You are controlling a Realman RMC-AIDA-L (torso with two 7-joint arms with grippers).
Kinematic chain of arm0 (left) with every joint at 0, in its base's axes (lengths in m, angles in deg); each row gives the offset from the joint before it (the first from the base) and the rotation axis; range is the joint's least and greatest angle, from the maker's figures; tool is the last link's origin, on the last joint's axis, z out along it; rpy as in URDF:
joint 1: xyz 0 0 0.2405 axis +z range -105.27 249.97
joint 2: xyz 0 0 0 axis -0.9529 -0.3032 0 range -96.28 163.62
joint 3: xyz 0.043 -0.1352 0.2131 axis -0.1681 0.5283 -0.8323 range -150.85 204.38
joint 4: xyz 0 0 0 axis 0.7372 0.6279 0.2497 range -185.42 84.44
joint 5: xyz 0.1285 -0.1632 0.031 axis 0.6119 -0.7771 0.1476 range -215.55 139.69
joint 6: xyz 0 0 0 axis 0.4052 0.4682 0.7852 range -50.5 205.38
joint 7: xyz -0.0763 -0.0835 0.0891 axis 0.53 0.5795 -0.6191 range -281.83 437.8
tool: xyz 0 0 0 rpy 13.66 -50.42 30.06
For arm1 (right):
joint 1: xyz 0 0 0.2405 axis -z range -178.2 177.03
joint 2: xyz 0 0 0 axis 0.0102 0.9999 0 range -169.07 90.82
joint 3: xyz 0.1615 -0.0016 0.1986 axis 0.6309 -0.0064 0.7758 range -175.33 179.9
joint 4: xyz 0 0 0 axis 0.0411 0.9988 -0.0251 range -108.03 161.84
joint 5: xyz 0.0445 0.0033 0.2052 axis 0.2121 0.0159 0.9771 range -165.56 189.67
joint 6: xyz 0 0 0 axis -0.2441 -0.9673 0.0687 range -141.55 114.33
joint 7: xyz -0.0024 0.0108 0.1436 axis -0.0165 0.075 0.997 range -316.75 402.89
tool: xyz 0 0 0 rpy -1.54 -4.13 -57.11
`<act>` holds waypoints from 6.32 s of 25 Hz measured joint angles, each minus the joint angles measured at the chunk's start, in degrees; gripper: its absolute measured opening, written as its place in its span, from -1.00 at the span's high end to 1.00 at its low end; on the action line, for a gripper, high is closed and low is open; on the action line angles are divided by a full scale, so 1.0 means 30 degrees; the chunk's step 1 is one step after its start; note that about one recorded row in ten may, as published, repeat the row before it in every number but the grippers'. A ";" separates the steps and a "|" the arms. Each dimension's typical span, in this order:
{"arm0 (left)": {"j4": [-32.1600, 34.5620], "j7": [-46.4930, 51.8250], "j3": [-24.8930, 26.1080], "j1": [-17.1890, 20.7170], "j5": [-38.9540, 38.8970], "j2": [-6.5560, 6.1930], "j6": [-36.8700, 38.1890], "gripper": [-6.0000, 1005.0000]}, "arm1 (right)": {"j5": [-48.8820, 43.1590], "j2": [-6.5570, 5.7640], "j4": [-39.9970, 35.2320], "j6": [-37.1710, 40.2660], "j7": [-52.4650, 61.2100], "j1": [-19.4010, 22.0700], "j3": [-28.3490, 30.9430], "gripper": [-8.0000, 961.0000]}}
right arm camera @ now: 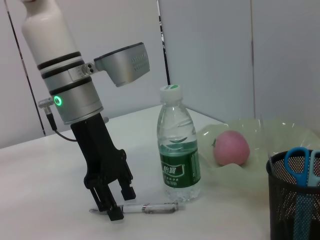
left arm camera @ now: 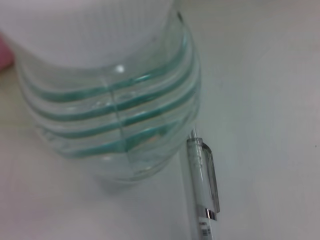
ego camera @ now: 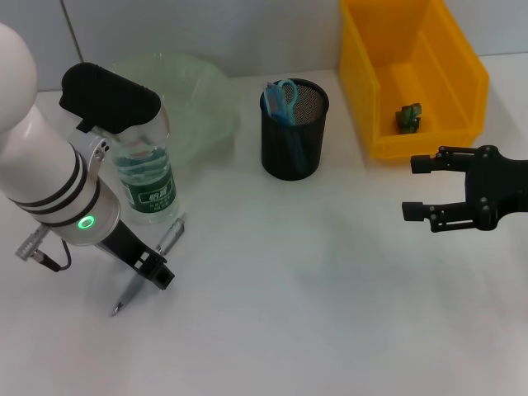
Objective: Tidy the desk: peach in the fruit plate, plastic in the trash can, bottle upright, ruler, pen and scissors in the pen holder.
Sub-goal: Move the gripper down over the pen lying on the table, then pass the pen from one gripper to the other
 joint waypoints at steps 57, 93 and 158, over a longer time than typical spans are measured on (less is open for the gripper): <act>-0.0886 -0.0204 0.0163 -0.0593 0.0048 -0.0042 -0.0148 0.28 | -0.0004 0.0397 -0.0380 -0.0486 0.0014 -0.0071 -0.0396 -0.73; -0.2702 -0.1910 0.0719 -0.1290 -0.0460 -0.0015 -0.0565 0.69 | -0.0003 0.0682 -0.0748 -0.0405 0.0410 -0.0098 -0.0527 -0.73; 0.7364 -1.0108 -0.9905 0.8109 -0.6526 -0.0087 -2.0735 0.73 | 1.2597 0.3111 0.5711 -0.0359 -0.2412 0.2875 -0.0560 -0.21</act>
